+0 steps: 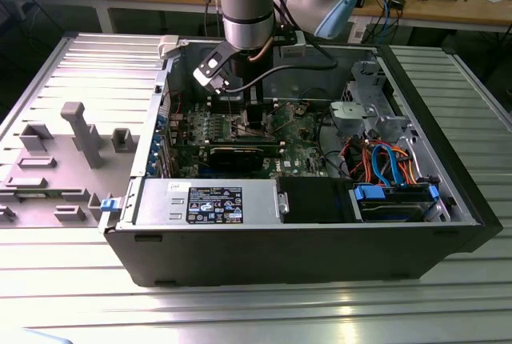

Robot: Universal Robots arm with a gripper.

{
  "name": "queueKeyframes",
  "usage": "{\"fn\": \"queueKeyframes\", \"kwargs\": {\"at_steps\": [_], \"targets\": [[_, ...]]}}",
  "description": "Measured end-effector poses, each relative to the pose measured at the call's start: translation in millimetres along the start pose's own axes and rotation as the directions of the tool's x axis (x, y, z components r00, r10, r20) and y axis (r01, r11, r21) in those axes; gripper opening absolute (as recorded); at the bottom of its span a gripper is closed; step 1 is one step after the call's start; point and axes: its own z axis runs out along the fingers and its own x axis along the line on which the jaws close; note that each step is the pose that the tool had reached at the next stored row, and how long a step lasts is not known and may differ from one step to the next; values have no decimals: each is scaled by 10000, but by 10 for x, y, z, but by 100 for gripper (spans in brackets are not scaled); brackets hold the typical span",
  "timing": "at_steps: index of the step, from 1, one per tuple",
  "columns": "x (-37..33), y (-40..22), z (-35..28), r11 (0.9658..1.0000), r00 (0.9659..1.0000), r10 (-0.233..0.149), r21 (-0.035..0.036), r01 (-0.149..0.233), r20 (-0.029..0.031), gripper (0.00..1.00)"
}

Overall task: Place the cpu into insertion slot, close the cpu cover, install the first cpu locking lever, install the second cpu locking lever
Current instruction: 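Place the cpu into insertion slot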

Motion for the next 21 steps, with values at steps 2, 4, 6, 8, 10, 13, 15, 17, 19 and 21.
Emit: {"fn": "queueKeyframes", "kwargs": {"at_steps": [2,4,6,8,10,13,15,17,19,21], "targets": [[0,0,0,10000,10000,0,0,0,1,54],[0,0,1,10000,10000,0,0,0,0,54],[0,0,1,10000,10000,0,0,0,1,54],[1,-2,7,10000,10000,1,-3,-1,-4,54],[-1,-9,64,10000,10000,0,0,0,-1,54],[8,-15,95,10000,10000,3,0,-3,1,54],[19,-34,116,10000,10000,29,0,-29,8,54],[26,-40,124,10000,10000,52,0,-52,9,54],[40,-45,147,10000,9999,100,-4,-100,13,54],[49,-52,167,9999,9999,118,-3,-118,17,54]]}}
